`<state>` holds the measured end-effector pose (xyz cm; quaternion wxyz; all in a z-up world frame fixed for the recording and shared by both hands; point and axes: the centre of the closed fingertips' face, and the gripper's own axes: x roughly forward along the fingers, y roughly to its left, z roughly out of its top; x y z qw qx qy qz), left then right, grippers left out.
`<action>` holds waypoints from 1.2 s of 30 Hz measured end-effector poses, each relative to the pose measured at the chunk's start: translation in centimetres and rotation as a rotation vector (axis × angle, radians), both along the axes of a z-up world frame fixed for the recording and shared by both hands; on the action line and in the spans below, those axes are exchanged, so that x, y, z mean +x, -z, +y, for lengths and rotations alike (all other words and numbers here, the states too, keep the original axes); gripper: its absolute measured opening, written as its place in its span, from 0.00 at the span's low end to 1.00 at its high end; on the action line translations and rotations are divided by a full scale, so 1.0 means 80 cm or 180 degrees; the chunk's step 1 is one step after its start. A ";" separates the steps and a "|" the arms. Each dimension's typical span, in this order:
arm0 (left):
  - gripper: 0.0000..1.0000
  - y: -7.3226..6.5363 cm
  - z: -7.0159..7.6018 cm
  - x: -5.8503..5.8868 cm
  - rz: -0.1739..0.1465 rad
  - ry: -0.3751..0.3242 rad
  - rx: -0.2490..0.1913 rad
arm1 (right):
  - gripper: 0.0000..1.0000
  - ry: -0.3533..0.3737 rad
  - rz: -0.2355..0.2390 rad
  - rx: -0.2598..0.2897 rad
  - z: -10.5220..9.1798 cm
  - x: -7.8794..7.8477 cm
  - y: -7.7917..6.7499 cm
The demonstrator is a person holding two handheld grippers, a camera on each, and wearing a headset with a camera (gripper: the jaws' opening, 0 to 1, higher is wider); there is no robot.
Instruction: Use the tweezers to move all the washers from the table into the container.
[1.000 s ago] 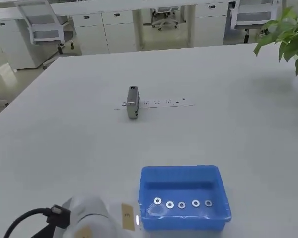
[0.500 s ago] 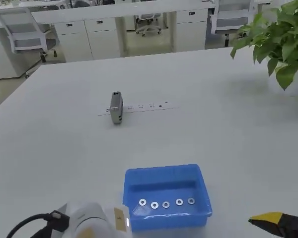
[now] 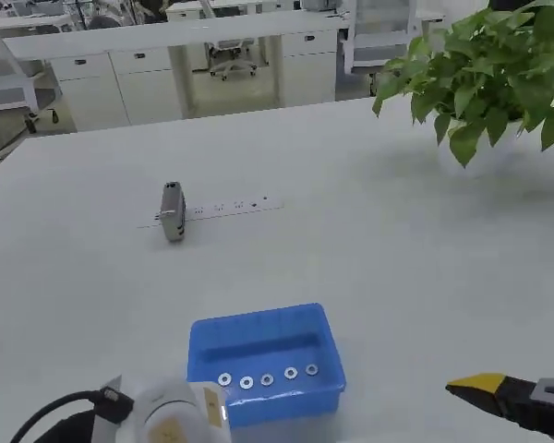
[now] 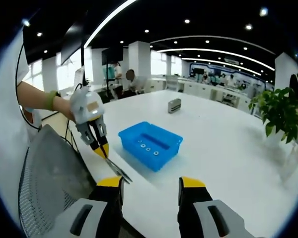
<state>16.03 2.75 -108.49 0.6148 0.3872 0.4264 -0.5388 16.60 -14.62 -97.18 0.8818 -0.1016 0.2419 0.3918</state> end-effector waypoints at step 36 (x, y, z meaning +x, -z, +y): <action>0.00 0.001 0.002 0.001 0.0009 0.0056 0.0163 | 0.42 0.0208 -0.0163 -0.0009 -0.016 0.012 -0.002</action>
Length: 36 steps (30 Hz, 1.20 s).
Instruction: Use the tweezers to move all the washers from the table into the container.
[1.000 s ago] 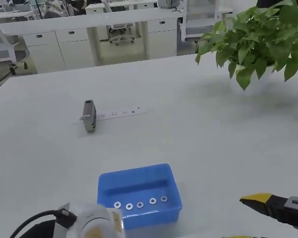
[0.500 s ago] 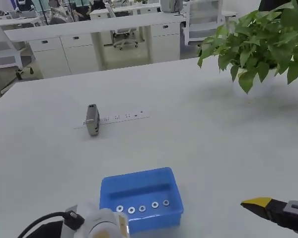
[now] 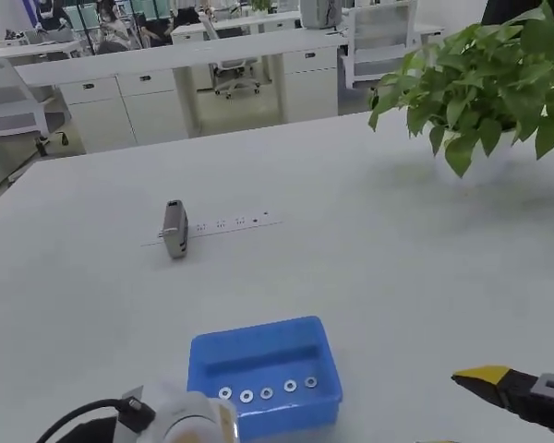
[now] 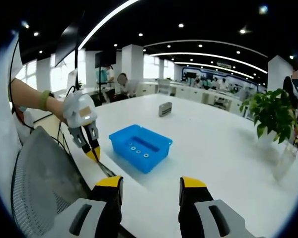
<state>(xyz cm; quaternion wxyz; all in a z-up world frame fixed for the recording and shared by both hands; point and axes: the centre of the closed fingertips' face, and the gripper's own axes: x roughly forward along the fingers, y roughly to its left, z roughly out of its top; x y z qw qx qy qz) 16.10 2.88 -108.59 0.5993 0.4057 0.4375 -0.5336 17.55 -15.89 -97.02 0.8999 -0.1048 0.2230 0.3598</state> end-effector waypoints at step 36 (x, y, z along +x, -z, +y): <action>0.63 -0.180 0.036 0.023 -0.0933 -0.2346 -0.2448 | 0.61 0.0082 -0.0244 0.0775 -0.002 0.014 -0.063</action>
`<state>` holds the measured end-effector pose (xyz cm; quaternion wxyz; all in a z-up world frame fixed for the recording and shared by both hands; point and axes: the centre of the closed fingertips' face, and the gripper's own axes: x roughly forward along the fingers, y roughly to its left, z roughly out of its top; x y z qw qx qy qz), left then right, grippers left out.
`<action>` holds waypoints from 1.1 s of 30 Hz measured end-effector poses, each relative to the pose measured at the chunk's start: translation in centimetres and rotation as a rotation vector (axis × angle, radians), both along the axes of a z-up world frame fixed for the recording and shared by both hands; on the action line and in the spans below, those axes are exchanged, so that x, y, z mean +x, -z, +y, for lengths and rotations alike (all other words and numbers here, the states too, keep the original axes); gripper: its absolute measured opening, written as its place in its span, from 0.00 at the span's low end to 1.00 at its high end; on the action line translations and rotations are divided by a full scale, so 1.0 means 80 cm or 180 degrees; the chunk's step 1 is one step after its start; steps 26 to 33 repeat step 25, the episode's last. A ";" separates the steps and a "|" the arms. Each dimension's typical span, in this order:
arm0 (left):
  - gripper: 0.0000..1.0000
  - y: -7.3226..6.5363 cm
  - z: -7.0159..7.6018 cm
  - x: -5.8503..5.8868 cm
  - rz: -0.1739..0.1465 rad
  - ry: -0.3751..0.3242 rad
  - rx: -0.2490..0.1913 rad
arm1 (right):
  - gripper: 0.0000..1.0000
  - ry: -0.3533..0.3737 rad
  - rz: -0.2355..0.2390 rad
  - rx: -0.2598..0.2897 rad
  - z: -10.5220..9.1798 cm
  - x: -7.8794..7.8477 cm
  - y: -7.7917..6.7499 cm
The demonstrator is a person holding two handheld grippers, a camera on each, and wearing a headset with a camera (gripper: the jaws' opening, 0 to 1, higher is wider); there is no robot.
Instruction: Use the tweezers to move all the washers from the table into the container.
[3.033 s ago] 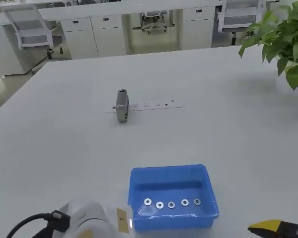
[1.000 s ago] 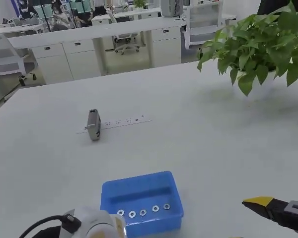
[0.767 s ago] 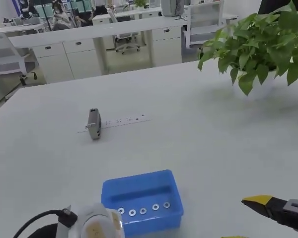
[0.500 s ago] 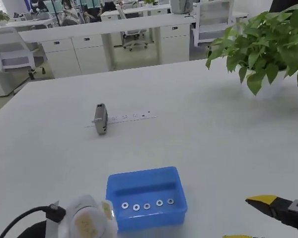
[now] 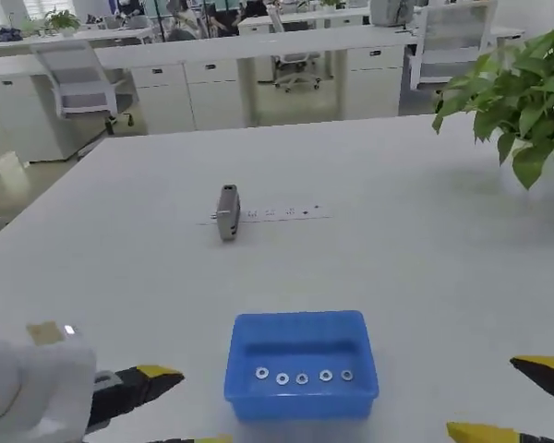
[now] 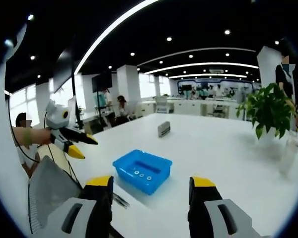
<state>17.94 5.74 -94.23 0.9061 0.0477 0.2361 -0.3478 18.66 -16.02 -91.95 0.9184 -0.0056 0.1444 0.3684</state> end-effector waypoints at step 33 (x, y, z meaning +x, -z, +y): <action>0.99 -0.095 0.077 -0.003 -0.1034 -0.1461 -0.1094 | 0.99 0.0282 -0.0379 0.0018 -0.009 0.024 -0.043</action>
